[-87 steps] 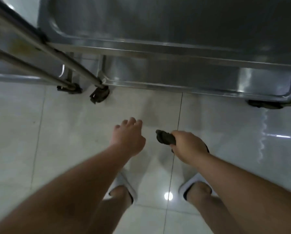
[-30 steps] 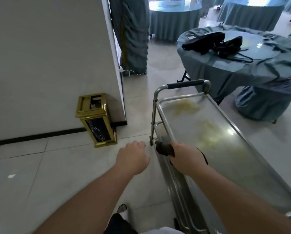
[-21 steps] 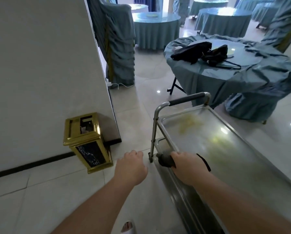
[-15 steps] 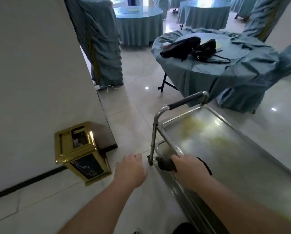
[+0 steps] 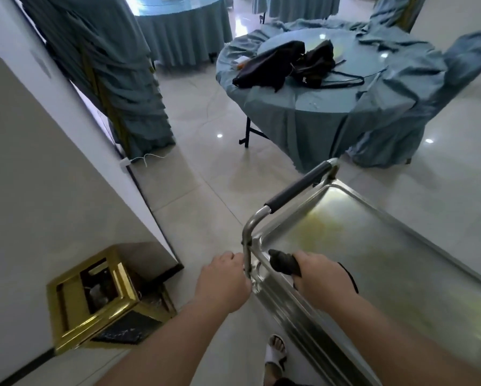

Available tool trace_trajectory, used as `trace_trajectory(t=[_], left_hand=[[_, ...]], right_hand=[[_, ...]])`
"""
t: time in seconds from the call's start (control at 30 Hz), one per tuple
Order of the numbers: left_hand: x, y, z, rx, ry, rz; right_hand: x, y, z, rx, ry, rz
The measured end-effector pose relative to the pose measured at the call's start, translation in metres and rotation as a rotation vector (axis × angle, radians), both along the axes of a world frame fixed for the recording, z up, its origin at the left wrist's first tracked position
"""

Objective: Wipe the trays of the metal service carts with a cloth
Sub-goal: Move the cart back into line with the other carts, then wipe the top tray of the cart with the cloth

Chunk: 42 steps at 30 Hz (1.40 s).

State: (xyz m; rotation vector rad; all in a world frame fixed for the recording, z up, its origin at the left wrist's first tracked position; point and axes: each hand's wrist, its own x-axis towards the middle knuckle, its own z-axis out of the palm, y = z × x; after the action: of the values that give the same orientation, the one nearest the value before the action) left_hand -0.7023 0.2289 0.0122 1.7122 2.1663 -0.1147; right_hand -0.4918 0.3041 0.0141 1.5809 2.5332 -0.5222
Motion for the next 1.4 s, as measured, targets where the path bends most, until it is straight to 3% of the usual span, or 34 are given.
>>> trace_trajectory(t=[0.43, 0.63, 0.8, 0.97, 1.17, 1.3, 1.4], left_hand=[[-0.008, 0.191, -0.012, 0.03, -0.063, -0.322], [-0.026, 0.277, -0.031, 0.01, -0.149, -0.558], [-0.027, 0.333, -0.05, 0.021, -0.199, -0.797], [-0.007, 0.359, -0.068, 0.094, -0.26, -0.958], [0.043, 0.393, -0.08, 0.159, -0.326, -0.988], [0.068, 0.407, -0.093, 0.198, -0.314, -0.935], [0.066, 0.402, -0.109, 0.179, -0.2, -0.911]], right_hand=[[0.003, 0.103, -0.037, -0.137, 0.046, -0.378], [-0.014, 0.116, -0.076, -0.235, 0.119, -0.754], [-0.051, 0.096, -0.106, -0.321, 0.412, -1.211], [-0.074, 0.079, -0.119, -0.324, 0.512, -1.414], [-0.065, 0.103, -0.125, -0.094, 0.459, -1.313], [-0.075, 0.129, -0.147, 0.129, 0.437, -1.06], [-0.098, 0.118, -0.176, 0.09, 0.456, -0.839]])
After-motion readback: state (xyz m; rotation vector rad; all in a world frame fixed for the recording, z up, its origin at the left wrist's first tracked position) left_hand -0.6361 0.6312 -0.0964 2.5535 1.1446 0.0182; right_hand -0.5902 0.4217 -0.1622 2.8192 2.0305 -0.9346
